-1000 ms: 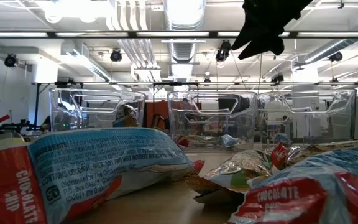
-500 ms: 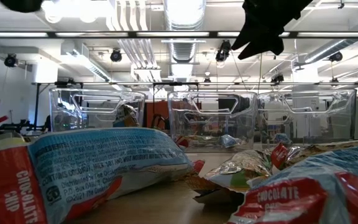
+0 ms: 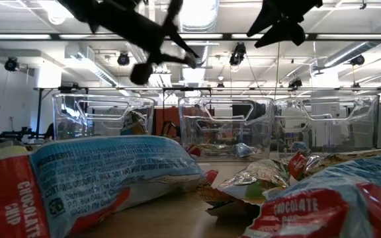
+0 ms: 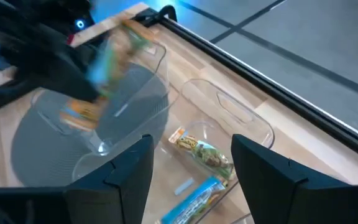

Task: Pick and place Granola Bars by type
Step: Put the yellow granola bar into the middle transparent bin, then put the blue granola bar into the right transparent bin

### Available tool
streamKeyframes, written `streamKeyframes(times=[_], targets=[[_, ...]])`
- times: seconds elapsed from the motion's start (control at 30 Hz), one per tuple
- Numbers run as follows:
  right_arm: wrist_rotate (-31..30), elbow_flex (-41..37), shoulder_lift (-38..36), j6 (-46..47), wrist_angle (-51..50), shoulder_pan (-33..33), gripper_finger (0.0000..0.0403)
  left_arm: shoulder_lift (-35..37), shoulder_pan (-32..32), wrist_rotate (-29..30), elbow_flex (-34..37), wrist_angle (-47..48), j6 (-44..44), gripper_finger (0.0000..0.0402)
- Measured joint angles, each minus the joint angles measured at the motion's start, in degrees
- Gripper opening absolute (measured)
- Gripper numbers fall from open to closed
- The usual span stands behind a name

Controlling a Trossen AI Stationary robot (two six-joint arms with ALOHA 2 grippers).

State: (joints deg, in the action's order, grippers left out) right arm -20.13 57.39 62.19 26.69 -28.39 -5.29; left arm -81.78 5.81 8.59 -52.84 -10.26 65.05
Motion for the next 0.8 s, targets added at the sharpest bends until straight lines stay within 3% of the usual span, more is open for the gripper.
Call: streamKeyframes(times=[0.1,0.23,0.47,0.6,0.8], targets=[[0.1,0.0,-0.2,0.8,-1.3,0.1,0.0206,-5.3,1.3,-2.1,-1.7,-3.3,0.0,0.0055],[0.0,-0.1,-0.2,2.8,-3.0,0.0,0.0206,-12.3,1.3,-2.9,-6.1,0.5,0.0,0.0066],[0.1,-0.2,-0.2,2.9,-3.2,0.0,0.0206,-17.1,1.3,-7.6,-13.9,4.5,-5.1,0.0141],[0.1,-0.2,-0.2,2.9,-3.2,0.0,0.0206,-15.5,1.3,-5.0,-18.0,16.5,-7.1,0.0175],[0.1,-0.5,-0.1,2.9,-3.4,0.0,0.0206,-12.3,0.3,-2.3,-22.3,35.0,-12.4,0.0183]])
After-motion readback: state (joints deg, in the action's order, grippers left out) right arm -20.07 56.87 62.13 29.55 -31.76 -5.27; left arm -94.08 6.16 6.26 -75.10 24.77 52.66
